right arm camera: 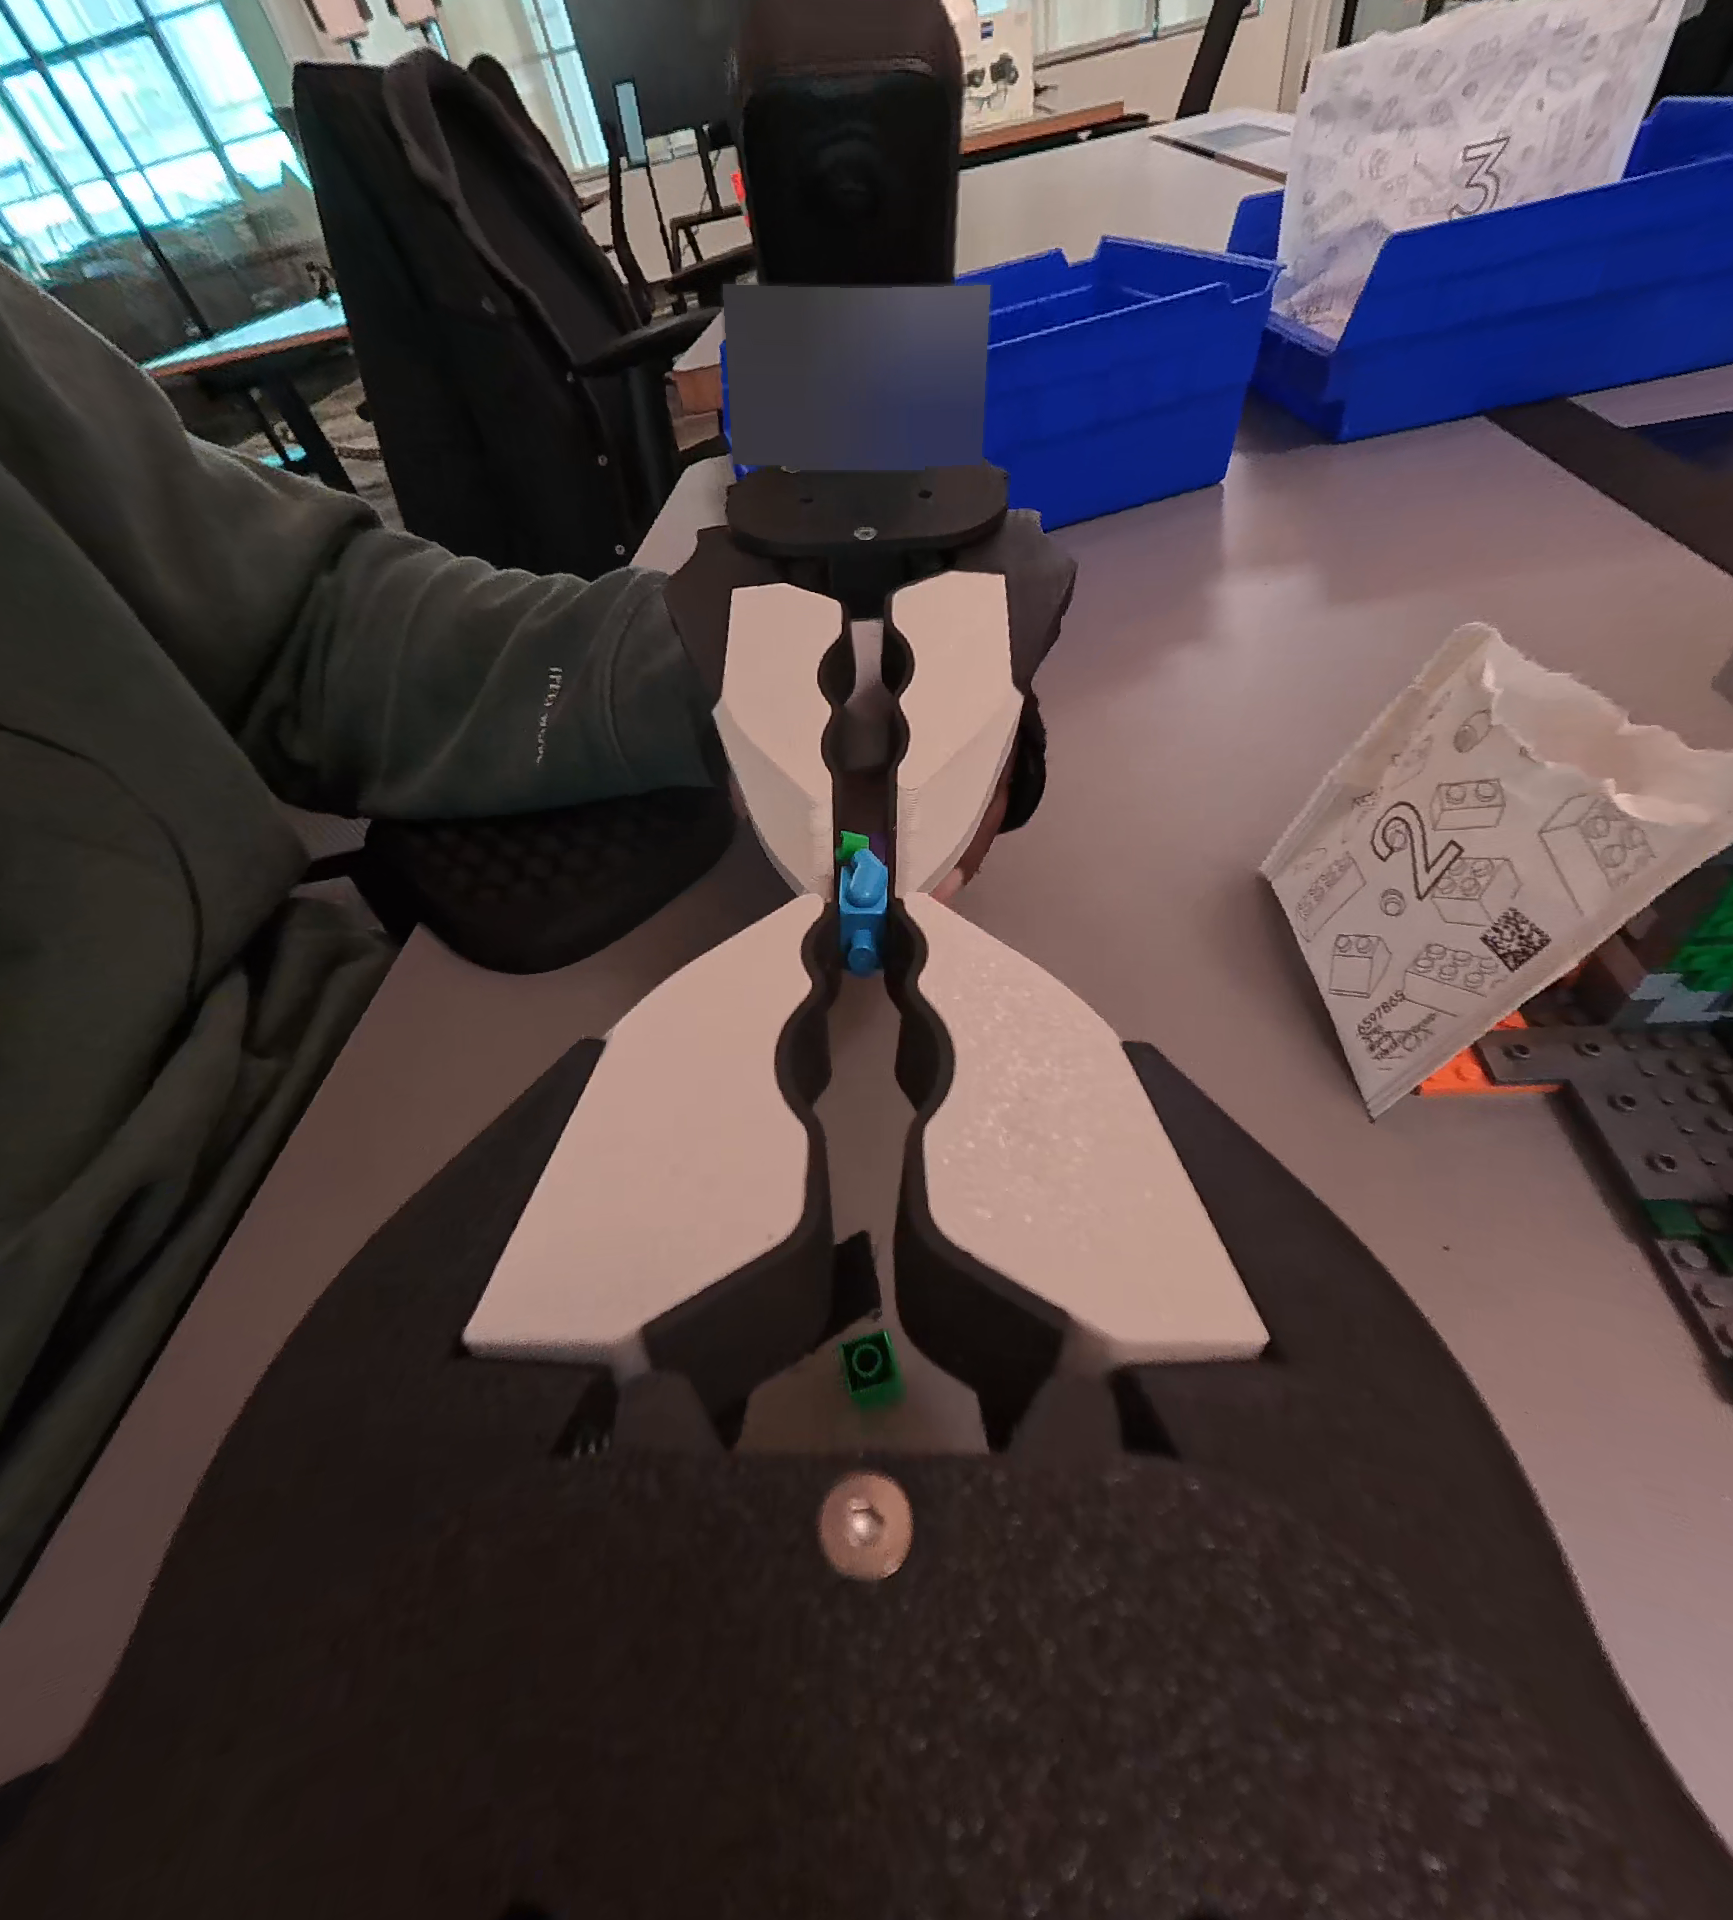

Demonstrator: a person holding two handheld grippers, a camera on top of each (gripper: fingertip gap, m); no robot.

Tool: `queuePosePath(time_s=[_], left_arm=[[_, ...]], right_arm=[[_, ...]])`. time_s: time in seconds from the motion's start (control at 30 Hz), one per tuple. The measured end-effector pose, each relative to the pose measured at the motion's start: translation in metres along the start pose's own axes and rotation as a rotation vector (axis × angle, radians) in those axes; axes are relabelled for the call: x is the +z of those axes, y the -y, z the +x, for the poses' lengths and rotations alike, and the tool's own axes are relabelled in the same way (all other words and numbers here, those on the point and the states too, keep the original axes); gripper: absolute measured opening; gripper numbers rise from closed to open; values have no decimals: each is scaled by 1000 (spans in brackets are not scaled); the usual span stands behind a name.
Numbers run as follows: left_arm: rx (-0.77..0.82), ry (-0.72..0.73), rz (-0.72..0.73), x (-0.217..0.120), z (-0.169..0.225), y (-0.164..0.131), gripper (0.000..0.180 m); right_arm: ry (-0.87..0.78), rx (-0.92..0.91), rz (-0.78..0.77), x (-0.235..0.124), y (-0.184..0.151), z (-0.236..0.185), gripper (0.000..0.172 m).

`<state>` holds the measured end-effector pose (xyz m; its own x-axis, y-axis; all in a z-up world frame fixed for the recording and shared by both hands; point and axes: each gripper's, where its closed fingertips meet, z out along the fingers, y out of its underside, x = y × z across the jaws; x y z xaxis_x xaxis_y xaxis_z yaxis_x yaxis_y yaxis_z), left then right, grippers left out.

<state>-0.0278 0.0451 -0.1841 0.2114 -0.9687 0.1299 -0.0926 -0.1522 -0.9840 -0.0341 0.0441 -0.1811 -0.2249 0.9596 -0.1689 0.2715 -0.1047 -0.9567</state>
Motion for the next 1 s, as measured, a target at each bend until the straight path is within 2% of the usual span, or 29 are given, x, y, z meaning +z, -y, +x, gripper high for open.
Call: queuePosePath(time_s=[0.23,0.3,0.33,0.37,0.47,0.57,0.7,0.9,1.0], left_arm=[[4,-4,4,-5,0,2,8],[-55,68,159,-45,-18,23,8],[-43,79,188,-53,-18,31,8],[1,99,163,-47,-16,30,8],[8,71,87,-20,-13,20,8],[-1,87,87,-25,-16,19,8],[2,120,55,-27,-19,10,7],[22,157,-71,-17,-25,-15,7],[28,143,-136,-11,-23,-27,8]], right_arm=[[14,-16,-6,-7,3,-3,8],[-63,31,186,-60,29,13,7],[-119,8,207,-78,33,17,7],[-154,-31,180,-79,31,18,7],[-93,-35,95,-51,22,10,7],[-66,-27,45,-45,15,11,7],[-81,-37,-137,-32,-20,13,7],[-59,-56,-420,-15,-72,5,7],[-61,-74,-488,-9,-85,4,10]])
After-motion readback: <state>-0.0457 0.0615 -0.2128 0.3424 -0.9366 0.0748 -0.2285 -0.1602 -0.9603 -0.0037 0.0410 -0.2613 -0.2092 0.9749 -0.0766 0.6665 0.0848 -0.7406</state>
